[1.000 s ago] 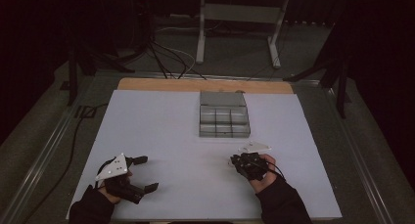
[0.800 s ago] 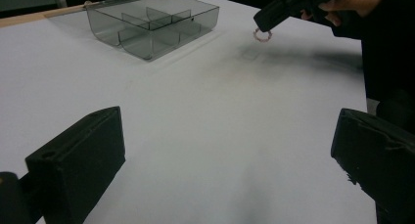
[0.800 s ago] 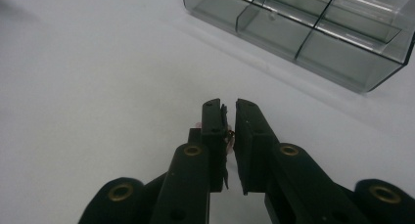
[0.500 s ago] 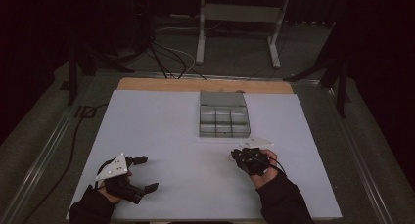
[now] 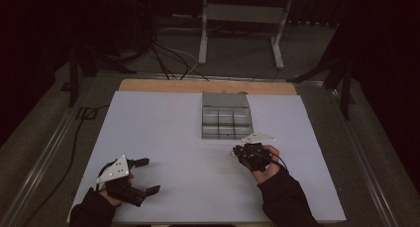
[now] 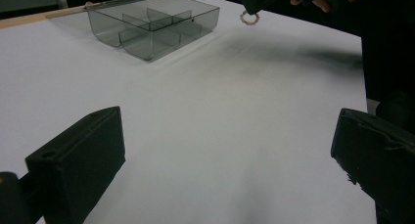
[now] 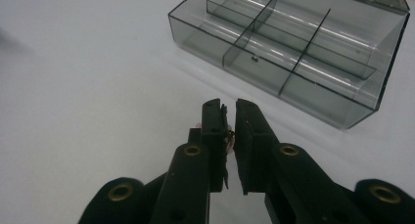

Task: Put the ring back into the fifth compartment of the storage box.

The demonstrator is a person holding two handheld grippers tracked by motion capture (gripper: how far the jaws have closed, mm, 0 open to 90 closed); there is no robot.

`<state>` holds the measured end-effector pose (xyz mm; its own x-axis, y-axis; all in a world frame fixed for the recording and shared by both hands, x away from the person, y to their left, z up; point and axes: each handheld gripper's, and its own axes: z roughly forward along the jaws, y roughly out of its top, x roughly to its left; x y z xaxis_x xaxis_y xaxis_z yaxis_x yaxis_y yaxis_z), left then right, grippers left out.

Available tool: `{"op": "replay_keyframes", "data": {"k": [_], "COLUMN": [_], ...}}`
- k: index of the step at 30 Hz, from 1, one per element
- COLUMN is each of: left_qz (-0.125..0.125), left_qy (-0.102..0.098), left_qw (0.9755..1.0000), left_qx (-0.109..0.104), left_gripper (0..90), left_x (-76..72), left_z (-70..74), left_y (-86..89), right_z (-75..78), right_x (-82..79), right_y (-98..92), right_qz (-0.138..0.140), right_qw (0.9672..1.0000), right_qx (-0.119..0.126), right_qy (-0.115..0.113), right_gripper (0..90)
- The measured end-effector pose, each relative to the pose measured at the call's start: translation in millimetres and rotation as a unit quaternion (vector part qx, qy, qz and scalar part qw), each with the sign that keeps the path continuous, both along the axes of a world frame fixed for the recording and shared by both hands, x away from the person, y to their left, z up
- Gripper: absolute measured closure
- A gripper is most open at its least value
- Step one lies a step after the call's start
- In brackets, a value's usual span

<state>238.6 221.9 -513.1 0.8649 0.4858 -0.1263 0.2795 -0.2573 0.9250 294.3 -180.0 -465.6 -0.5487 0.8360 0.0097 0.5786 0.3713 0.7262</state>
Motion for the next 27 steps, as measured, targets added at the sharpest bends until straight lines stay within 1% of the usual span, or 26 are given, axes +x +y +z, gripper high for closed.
{"op": "replay_keyframes", "data": {"k": [10,15,18,21,27], "left_qz": [0.001,0.000,0.000,0.001,0.000], "left_qy": [0.000,0.000,0.000,-0.001,-0.002], "left_qw": [1.0000,1.0000,1.0000,1.0000,1.0000], "left_qx": [0.000,-0.001,-0.003,0.001,0.001], "left_gripper": [0.7,0.7,0.7,0.7,0.7], "left_x": [0.2,-0.1,-0.1,-0.4,-0.6], "left_z": [-0.1,0.1,0.3,0.2,0.3], "left_y": [0.1,0.1,0.1,-0.1,-0.2], "right_z": [7.2,13.9,15.4,16.8,17.1], "right_x": [8.0,16.4,19.2,23.7,31.1], "right_y": [5.2,8.2,9.5,10.9,12.7], "right_qz": [0.000,-0.002,0.000,-0.002,-0.005], "right_qw": [1.0000,0.9999,0.9999,0.9999,0.9998], "right_qx": [0.002,0.004,0.003,0.003,0.002], "right_qy": [-0.008,-0.014,-0.017,-0.016,-0.017], "right_gripper": [83.0,83.0,83.0,82.9,82.9]}}
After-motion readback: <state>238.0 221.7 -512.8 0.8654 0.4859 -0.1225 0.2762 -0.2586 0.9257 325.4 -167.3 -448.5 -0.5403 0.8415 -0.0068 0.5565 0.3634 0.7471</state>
